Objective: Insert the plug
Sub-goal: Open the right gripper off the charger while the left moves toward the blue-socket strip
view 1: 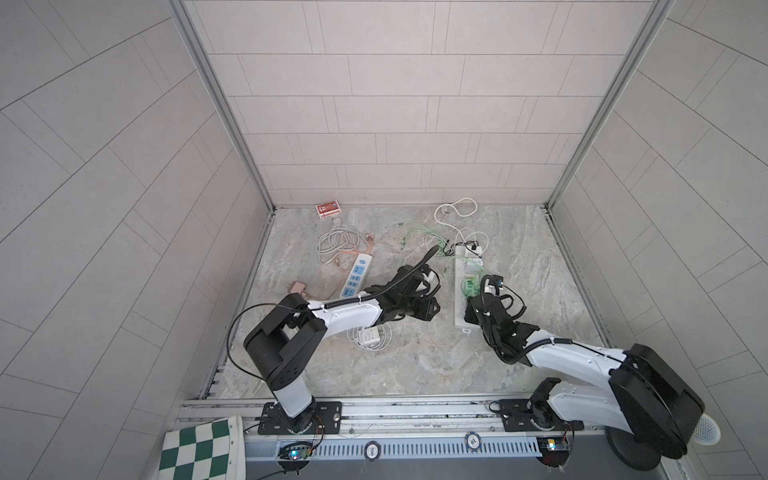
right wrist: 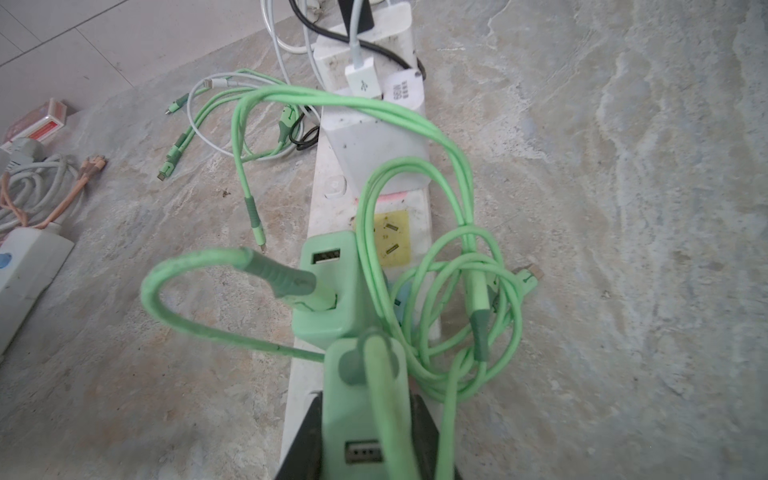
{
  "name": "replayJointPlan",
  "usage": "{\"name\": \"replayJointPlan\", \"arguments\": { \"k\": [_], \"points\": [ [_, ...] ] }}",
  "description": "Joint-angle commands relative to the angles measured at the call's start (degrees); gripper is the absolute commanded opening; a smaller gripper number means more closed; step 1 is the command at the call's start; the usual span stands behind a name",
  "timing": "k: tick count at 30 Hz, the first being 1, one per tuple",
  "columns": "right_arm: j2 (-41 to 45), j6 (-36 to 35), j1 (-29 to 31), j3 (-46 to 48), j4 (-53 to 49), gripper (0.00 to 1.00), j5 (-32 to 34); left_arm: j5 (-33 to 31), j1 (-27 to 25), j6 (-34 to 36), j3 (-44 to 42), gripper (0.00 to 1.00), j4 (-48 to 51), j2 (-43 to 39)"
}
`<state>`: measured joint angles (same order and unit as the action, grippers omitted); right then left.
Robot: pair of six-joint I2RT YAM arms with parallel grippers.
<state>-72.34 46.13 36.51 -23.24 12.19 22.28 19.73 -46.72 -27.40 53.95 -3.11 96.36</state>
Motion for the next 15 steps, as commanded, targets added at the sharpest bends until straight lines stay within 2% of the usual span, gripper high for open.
{"name": "replayJointPlan", "arguments": {
  "k": [1,5,9,12,15],
  "points": [
    [-7.9,1.9,2.1,-0.9,-7.4,0.0,-0.3,-1.5,0.2,0.2,-0.5,0.47,0.1,-3.5],
    [-14.5,3.5,5.7,-4.6,-11.3,0.0,3.1,-3.5,0.4,0.3,-1.3,0.47,1.4,-5.7],
    [-20.6,4.5,6.7,-11.0,-19.8,0.0,4.1,-7.0,1.6,0.7,-1.8,0.47,4.7,-8.4],
    [-24.4,3.7,6.7,-16.5,-25.9,0.0,3.3,-9.1,3.9,0.2,-2.8,0.49,6.6,-10.7],
    [-26.1,3.2,6.8,-17.5,-25.6,0.0,2.2,-10.9,7.7,0.1,-4.2,0.49,8.0,-13.3]
  ]
}}
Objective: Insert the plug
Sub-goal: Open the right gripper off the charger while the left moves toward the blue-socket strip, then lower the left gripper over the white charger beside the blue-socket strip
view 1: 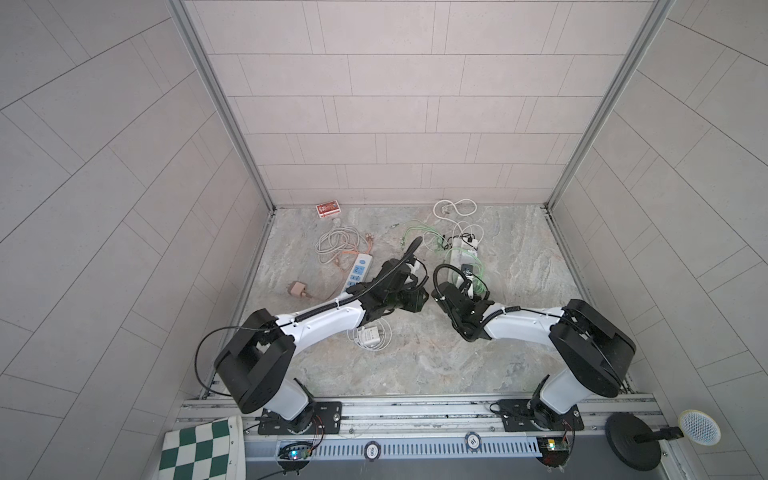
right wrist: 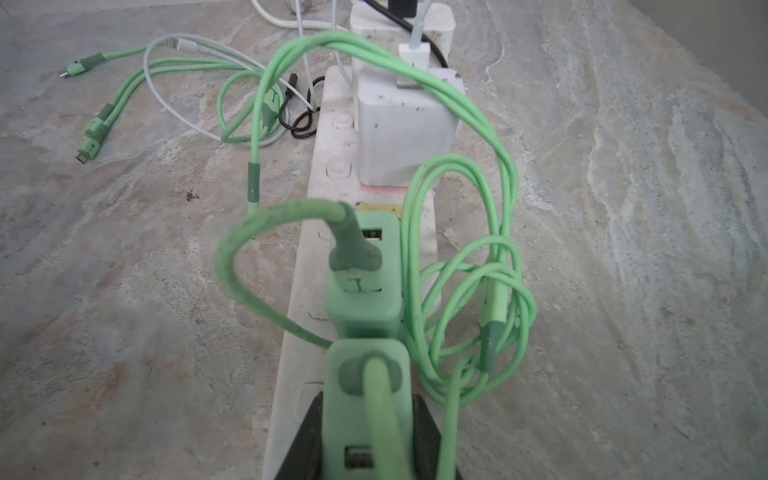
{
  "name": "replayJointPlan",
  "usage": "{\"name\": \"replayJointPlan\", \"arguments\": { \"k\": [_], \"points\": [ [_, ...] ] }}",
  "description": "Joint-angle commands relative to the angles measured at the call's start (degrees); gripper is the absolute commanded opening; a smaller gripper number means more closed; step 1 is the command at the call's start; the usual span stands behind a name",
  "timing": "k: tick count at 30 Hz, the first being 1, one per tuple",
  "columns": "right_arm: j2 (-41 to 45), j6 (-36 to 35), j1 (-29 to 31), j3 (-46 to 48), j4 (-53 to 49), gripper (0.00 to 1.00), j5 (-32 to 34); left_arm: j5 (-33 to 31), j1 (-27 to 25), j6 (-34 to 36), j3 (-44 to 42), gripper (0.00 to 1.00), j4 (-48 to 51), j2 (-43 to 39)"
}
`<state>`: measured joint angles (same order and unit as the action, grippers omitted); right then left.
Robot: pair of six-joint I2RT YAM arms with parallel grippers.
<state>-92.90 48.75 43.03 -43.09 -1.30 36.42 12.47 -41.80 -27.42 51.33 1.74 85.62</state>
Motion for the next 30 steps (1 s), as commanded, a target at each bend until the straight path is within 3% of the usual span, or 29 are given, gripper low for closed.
{"name": "replayJointPlan", "arguments": {
  "k": [1,9,14,18,27,30],
  "points": [
    [-5.9,0.6,0.3,2.4,-11.8,0.0,-12.3,-4.1,4.1,0.0,-1.9,0.49,3.7,-3.4],
    [-6.7,-0.3,-1.3,4.6,-6.3,0.01,-16.0,-16.1,11.9,-0.7,-5.8,0.75,3.1,-8.3],
    [-2.7,-2.4,-4.5,5.5,-5.8,0.09,-18.1,-19.9,18.0,0.6,-4.5,0.83,4.9,-5.7],
    [3.2,-5.0,-6.1,6.2,-6.1,0.18,-19.6,-23.3,22.0,3.6,-0.3,0.87,7.7,-1.0],
    [11.6,-9.1,-9.3,4.9,-9.0,0.32,-23.0,-24.1,27.2,8.3,14.9,0.9,14.9,14.7],
    [13.5,-10.0,-9.5,4.2,-10.3,0.35,-24.2,-21.6,29.4,8.9,21.7,0.9,17.6,20.1]
  ]
}}
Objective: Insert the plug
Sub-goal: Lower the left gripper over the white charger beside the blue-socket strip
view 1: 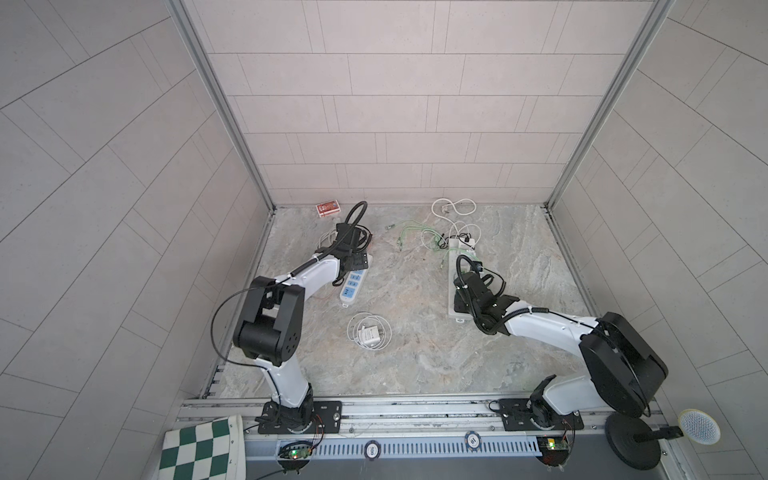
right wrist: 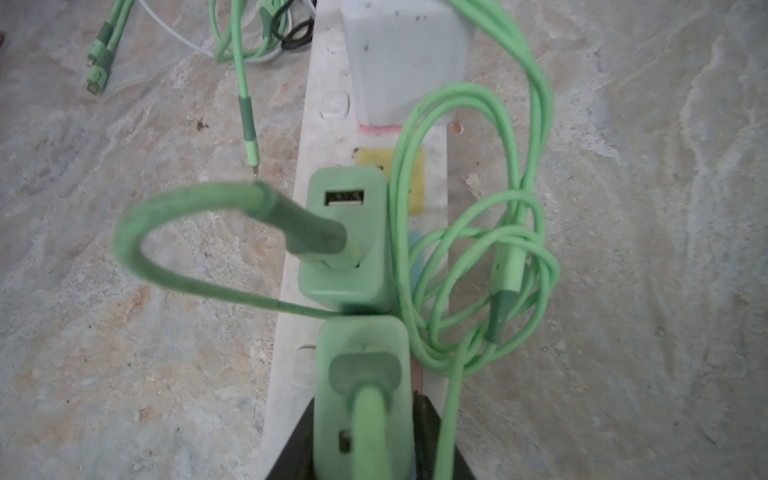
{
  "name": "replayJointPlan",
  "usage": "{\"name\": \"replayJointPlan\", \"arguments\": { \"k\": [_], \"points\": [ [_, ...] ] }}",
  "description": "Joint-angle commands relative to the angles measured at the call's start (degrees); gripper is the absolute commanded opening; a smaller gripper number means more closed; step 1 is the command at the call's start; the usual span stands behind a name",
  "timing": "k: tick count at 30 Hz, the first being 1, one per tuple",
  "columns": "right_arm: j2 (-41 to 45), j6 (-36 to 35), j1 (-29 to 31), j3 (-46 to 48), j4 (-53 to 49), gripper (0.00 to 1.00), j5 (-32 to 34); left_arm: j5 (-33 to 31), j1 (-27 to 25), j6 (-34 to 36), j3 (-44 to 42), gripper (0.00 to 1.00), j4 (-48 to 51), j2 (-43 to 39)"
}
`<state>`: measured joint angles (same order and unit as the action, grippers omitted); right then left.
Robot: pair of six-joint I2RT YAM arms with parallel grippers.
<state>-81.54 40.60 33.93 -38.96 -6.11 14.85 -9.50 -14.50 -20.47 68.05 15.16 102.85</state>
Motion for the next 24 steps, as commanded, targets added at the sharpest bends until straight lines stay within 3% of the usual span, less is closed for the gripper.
{"name": "replayJointPlan", "arguments": {
  "k": [1,5,11,15,24],
  "points": [
    [2.5,-2.3,-0.4,0.2,-5.5,0.36,-3.1,0.9,2.3,2.7,7.7,0.9,7.1,4.7],
    [4.6,-3.6,-0.5,0.1,-6.6,0.38,-4.3,2.3,2.3,4.6,14.1,0.87,12.6,9.9],
    [8.6,-6.2,-1.3,1.2,-8.1,0.42,-5.7,7.5,1.0,5.6,11.9,0.8,12.3,9.1],
    [11.8,-7.8,-2.8,2.9,-9.0,0.43,-8.2,9.6,0.1,6.2,8.3,0.81,10.8,6.6],
    [17.7,-8.6,-3.8,6.6,-10.4,0.44,-10.4,11.3,-1.5,8.3,7.2,0.81,11.3,9.4]
  ]
}}
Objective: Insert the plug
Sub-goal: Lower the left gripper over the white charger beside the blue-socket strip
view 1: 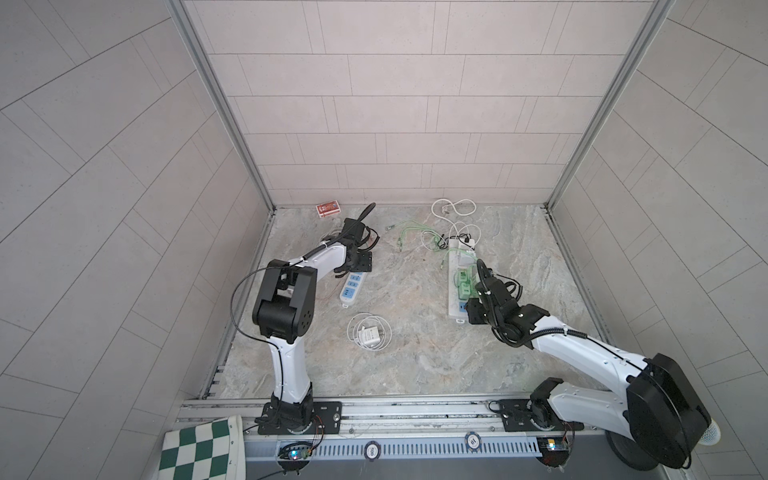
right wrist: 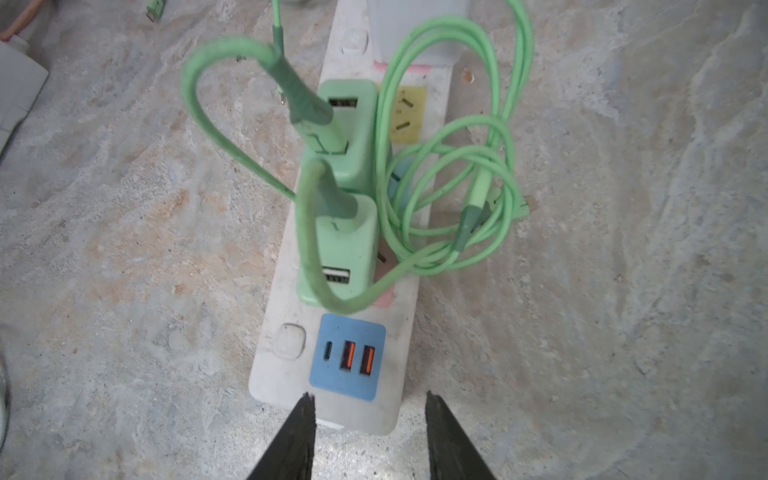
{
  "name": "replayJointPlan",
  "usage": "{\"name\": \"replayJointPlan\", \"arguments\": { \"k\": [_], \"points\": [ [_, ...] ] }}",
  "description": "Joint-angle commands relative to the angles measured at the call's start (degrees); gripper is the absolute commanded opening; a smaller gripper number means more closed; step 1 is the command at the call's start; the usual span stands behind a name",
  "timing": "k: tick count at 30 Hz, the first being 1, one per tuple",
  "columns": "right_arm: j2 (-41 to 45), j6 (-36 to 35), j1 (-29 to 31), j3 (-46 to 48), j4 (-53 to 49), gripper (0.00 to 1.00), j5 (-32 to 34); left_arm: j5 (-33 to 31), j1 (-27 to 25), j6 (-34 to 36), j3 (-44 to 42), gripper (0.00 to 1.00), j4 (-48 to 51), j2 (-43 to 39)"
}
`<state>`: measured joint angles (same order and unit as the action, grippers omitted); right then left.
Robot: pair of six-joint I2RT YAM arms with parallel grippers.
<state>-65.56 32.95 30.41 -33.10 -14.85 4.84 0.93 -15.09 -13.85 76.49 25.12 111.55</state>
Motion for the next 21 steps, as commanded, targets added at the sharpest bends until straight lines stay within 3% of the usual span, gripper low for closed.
{"name": "replayJointPlan", "arguments": {
  "k": [1,12,17,21],
  "points": [
    [2.1,-1.1,-0.4,0.8,-1.6,0.44,-0.5,1.3,-1.4,2.0,-1.3,0.81,1.7,0.8],
    [1.2,-1.6,-0.9,0.9,-1.8,0.44,-1.7,6.6,-13.6,1.8,-1.2,0.76,3.0,2.9],
    [1.8,-2.7,-1.0,0.7,-2.8,0.44,-3.4,-0.1,-15.2,-0.7,-3.8,0.81,4.4,-1.2],
    [2.9,-2.4,-0.9,2.2,-3.3,0.45,-3.6,-3.8,-15.1,-2.8,-12.3,0.88,2.8,-9.4]
  ]
}}
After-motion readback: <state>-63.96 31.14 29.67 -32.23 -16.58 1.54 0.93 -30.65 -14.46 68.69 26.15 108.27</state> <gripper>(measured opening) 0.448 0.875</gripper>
